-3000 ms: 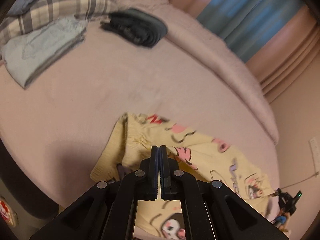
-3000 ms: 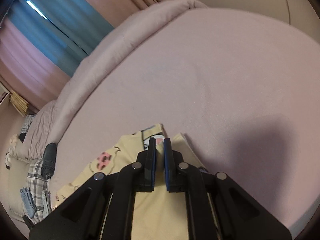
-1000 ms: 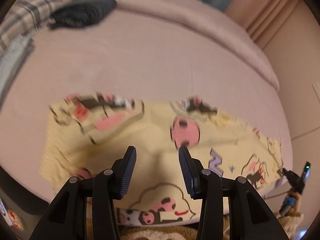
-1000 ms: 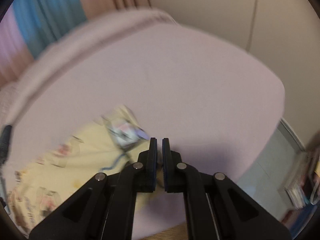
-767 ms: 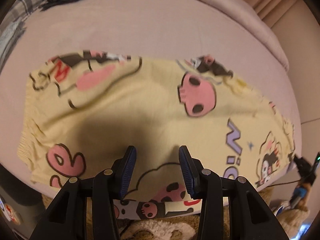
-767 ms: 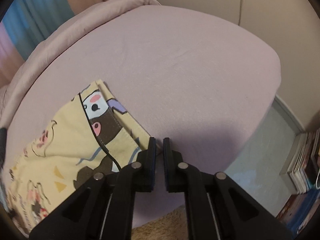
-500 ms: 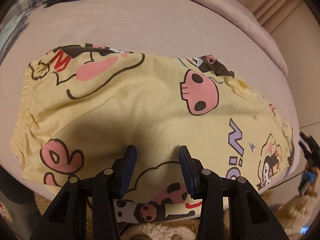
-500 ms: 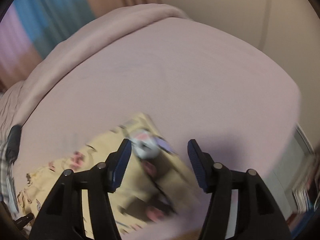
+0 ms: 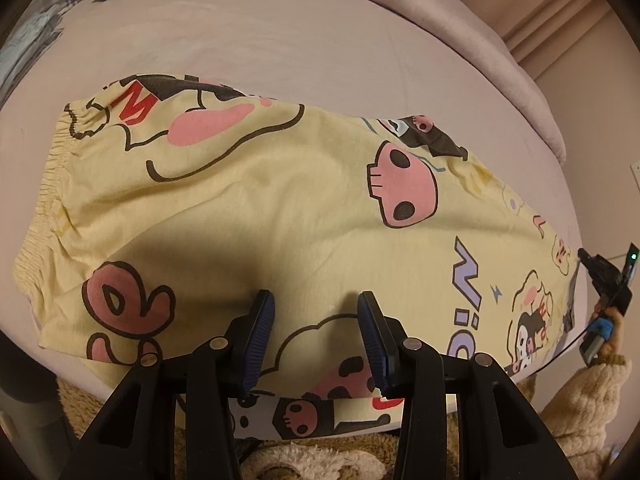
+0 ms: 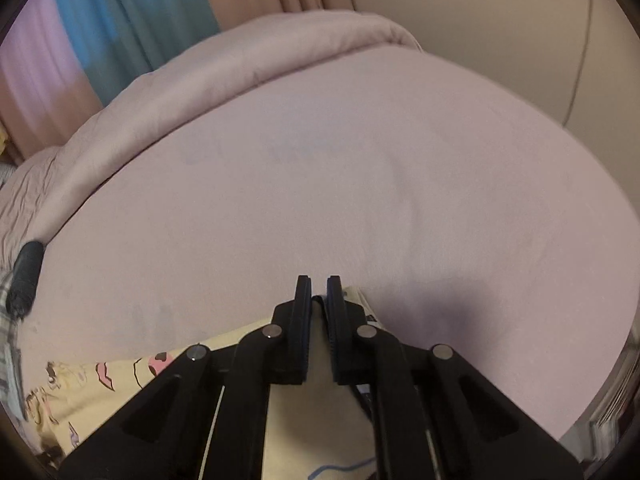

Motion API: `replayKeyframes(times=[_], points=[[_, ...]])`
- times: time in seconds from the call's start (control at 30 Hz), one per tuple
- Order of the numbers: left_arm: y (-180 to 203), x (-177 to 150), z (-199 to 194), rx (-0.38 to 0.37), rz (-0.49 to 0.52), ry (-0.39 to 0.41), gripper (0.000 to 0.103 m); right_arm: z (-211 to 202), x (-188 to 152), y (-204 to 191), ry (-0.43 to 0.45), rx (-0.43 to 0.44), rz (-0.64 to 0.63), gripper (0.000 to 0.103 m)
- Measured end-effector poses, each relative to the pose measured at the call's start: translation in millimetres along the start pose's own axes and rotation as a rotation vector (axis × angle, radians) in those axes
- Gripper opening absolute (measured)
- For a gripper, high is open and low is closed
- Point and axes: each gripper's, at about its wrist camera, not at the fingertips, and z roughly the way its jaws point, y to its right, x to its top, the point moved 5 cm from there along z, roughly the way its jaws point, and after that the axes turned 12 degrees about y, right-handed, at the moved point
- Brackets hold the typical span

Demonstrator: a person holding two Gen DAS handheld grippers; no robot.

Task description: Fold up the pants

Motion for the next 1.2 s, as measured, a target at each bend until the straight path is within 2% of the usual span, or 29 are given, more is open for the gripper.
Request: replayKeyframes(times=[0.13, 0.17, 0.27, 0.37, 0.4, 0.43, 0.5, 0.6, 0.7, 0.77, 0.8, 0.93, 1.07, 1.13, 1.2], points=[[3, -4, 2, -0.004, 0.005, 0.006, 0.042, 43, -24, 3, -0.066, -0.03, -0.015, 0.01], [5, -5, 2, -0.005, 0.001, 0.006, 0.042, 45, -24, 4, -0.019, -0.024, -0.003, 0.01], [-1, -7, -5, -0.012, -0.029, 0.0, 0.042, 41, -23, 1, 0.007, -0.051, -0.016, 0.01], [-6, -4, -13, -0.008, -0.058, -0.004, 0.042, 31, -19, -7, -0.002, -0.05, -0.041, 0.021], [-6, -3, -17, 0.0, -0.062, -0.002, 0.042, 22, -17, -9, -0.005, -0.039, -0.046, 0.035], [-6, -3, -22, 0.005, -0.063, 0.0, 0.042, 11, -14, -12, 0.0, -0.039, -0.049, 0.054], [-2, -3, -30, -0.01, -0.058, 0.001, 0.042, -11, -15, -12, 0.023, -0.051, -0.047, 0.068], [13, -6, -36, -0.074, -0.042, -0.005, 0.042, -43, -17, -9, 0.031, -0.031, 0.01, 0.067], [38, -18, -30, -0.15, -0.007, -0.056, 0.042, -75, -41, -7, -0.019, 0.043, 0.099, 0.069], [57, -30, -20, -0.196, 0.018, -0.097, 0.042, -91, -70, -21, -0.078, 0.107, 0.114, 0.068], [63, -33, -16, -0.203, 0.023, -0.115, 0.042, -95, -82, -27, -0.1, 0.128, 0.116, 0.069], [83, -53, -5, -0.245, 0.035, -0.194, 0.042, -116, -135, -70, -0.191, 0.302, 0.109, 0.067], [82, -60, -1, -0.236, 0.027, -0.207, 0.042, -124, -164, -112, -0.243, 0.454, 0.115, 0.067], [77, -65, 3, -0.234, -0.003, -0.218, 0.042, -114, -177, -133, -0.301, 0.505, 0.106, 0.066], [72, -67, 1, -0.241, -0.022, -0.213, 0.042, -110, -189, -146, -0.333, 0.504, 0.078, 0.066]])
